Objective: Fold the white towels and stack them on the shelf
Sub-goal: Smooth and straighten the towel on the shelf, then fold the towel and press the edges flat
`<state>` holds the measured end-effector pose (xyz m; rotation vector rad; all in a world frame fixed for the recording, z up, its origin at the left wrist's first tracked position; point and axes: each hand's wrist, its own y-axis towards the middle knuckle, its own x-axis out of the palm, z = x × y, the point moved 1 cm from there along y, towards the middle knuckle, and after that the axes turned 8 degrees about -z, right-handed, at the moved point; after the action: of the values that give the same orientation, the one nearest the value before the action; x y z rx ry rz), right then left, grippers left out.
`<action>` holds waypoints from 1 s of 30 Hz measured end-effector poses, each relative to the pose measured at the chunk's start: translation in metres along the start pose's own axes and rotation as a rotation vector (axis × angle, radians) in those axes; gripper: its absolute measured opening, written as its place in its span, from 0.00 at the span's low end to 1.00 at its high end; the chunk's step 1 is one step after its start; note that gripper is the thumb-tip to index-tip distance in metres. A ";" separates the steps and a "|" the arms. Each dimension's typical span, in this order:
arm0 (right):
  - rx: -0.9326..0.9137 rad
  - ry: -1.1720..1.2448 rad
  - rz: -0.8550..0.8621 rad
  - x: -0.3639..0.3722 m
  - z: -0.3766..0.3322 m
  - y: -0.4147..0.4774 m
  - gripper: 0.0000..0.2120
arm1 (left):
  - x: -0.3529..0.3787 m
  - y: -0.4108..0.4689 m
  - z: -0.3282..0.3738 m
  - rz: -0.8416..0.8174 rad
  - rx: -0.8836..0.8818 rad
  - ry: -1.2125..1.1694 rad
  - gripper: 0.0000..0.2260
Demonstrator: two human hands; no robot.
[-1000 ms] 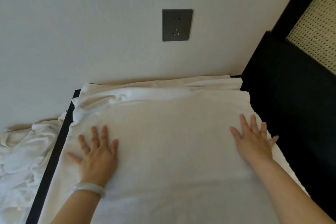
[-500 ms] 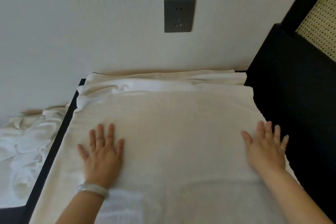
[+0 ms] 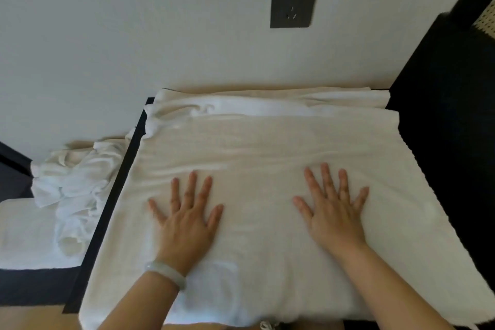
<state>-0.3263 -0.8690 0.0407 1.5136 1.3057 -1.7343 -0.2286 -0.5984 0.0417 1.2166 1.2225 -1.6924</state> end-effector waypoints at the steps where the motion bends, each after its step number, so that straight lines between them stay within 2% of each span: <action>1: 0.006 0.012 0.009 -0.003 -0.004 0.013 0.38 | -0.003 0.011 0.002 0.006 0.001 -0.004 0.30; 4: -0.023 0.033 0.009 -0.020 -0.010 0.057 0.34 | -0.017 0.052 0.002 -0.004 0.018 -0.006 0.29; 8: -0.021 0.057 -0.064 -0.048 -0.021 0.090 0.32 | -0.039 0.081 0.008 -0.099 0.021 -0.005 0.29; 10: -0.038 0.055 0.063 -0.045 -0.041 0.077 0.31 | -0.036 0.067 0.027 -0.014 0.101 0.006 0.29; 12: -0.150 0.034 0.174 -0.023 -0.068 0.043 0.31 | -0.019 0.034 0.052 0.051 0.244 0.030 0.29; 15: -0.228 0.005 0.145 0.010 -0.073 0.000 0.30 | 0.005 -0.001 0.052 0.016 0.344 0.117 0.28; 17: -0.113 0.021 0.140 0.011 -0.037 -0.002 0.31 | 0.000 0.004 0.020 0.046 0.257 0.070 0.27; 20: 0.189 0.057 0.102 0.005 0.031 -0.007 0.35 | -0.014 0.012 -0.041 0.070 0.046 0.003 0.26; 22: 0.339 0.108 0.006 0.004 0.045 -0.015 0.37 | -0.021 0.009 -0.061 0.045 -0.052 -0.033 0.27; 24: 0.419 0.150 -0.053 0.004 0.032 -0.025 0.35 | -0.021 0.001 -0.051 0.017 -0.101 -0.092 0.28; 25: 0.445 0.160 -0.062 0.005 0.023 -0.029 0.35 | -0.018 -0.006 -0.034 0.022 -0.077 -0.111 0.29; 27: 0.434 0.153 -0.034 0.007 -0.001 -0.035 0.35 | -0.007 -0.025 0.013 0.066 0.094 -0.095 0.29; 30: 0.127 0.092 0.075 0.014 -0.044 -0.041 0.33 | 0.014 -0.047 0.069 0.021 0.368 0.007 0.29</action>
<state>-0.3437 -0.8100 0.0449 1.7092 1.1862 -1.7473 -0.2953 -0.6504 0.0489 1.4430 0.9210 -1.9565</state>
